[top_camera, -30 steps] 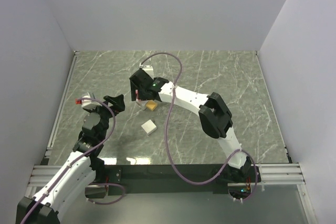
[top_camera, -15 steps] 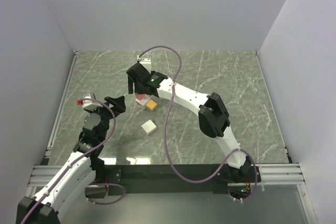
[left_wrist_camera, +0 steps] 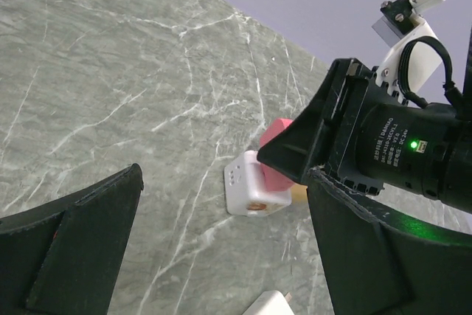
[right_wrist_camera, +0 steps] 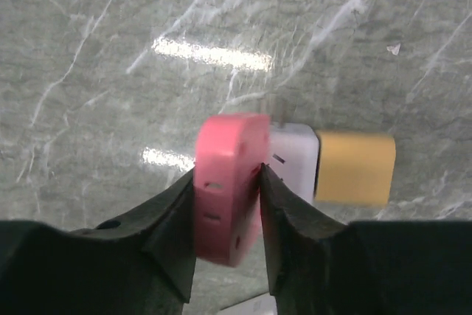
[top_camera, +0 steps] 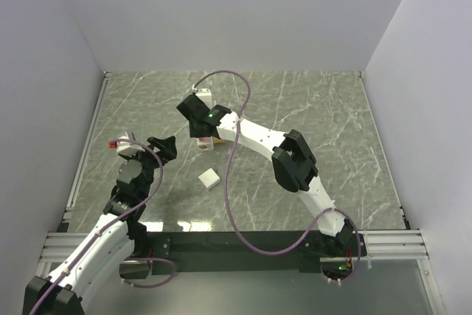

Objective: Insert the plug

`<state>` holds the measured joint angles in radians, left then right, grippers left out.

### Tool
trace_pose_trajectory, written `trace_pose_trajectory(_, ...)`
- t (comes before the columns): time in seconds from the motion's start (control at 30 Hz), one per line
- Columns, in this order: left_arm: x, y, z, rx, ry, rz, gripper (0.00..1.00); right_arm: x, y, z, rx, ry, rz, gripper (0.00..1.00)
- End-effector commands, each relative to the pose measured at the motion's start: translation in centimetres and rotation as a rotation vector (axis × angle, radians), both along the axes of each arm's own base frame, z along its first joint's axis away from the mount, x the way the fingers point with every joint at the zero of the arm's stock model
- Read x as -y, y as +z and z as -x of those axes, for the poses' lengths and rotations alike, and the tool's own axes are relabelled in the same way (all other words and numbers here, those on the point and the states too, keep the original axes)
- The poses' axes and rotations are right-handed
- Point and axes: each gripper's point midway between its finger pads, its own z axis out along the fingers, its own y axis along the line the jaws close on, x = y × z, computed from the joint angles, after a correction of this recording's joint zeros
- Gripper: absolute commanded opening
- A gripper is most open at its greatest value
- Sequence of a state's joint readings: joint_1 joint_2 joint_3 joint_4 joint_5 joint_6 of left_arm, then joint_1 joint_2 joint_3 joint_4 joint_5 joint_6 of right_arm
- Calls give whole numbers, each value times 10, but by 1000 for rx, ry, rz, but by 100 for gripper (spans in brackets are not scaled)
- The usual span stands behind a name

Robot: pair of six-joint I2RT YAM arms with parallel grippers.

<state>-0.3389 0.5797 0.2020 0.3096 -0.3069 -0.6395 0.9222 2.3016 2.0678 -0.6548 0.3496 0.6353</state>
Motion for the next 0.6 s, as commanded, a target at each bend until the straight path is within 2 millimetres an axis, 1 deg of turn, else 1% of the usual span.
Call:
trace_pose_trajectory(0.0, 2, 11, -1, 44, -11, 18, 99, 8, 5, 0, 2, -16, 10, 35)
trace_pose_trajectory(0.03, 1, 11, -1, 42, -8, 16, 99, 8, 8, 0, 7, -15, 6, 31)
trace_pose_trajectory(0.07, 0, 12, -2, 44, -3, 16, 99, 12, 5, 1, 6, -21, 20, 28)
trace_pose_trajectory(0.1, 0, 11, -2, 43, 0, 14, 99, 14, 6, 1, 11, -24, 20, 21)
trace_pose_trajectory(0.13, -1, 11, -2, 41, 1, 13, 100, 16, 11, 0, 23, -26, 12, 17)
trace_pose_trajectory(0.17, -1, 11, -2, 41, 3, 13, 99, 22, 6, 1, 17, -32, 20, 13)
trace_pose_trajectory(0.2, -1, 10, -2, 38, 4, 12, 99, 24, 7, 1, 17, -33, 16, 8)
trace_pose_trajectory(0.23, -1, 10, -3, 35, 4, 10, 100, 26, 12, -1, 26, -39, 2, 6)
trace_pose_trajectory(0.27, -1, 9, -3, 33, 7, 8, 99, 32, 4, 0, 4, -37, 5, 3)
trace_pose_trajectory(0.3, -2, 9, -3, 34, 10, 9, 100, 35, 3, 1, -4, -33, -5, 0)
trace_pose_trajectory(0.33, -2, 8, -3, 31, 9, 8, 99, 35, 12, -3, 12, -33, -42, 0)
trace_pose_trajectory(0.37, -2, 9, -3, 33, 10, 8, 99, 42, 2, 3, -9, -25, -38, 0)
trace_pose_trajectory(0.4, -3, 8, -3, 31, 15, 7, 99, 45, 14, 2, -2, -15, -82, 0)
trace_pose_trajectory(0.43, -3, 8, -3, 30, 17, 7, 99, 41, 21, -1, 26, 5, -114, 0)
trace_pose_trajectory(0.47, -4, 8, -3, 31, 20, 7, 99, 49, 12, 4, 16, 14, -106, 0)
trace_pose_trajectory(0.5, -4, 7, -3, 30, 23, 5, 100, 48, 16, 6, 15, 38, -132, 0)
trace_pose_trajectory(0.53, -4, 8, -4, 33, 21, 3, 99, 45, 33, 4, 52, 60, -177, 0)
trace_pose_trajectory(0.57, -4, 9, -4, 36, 19, 1, 99, 50, 27, 9, 38, 73, -183, 0)
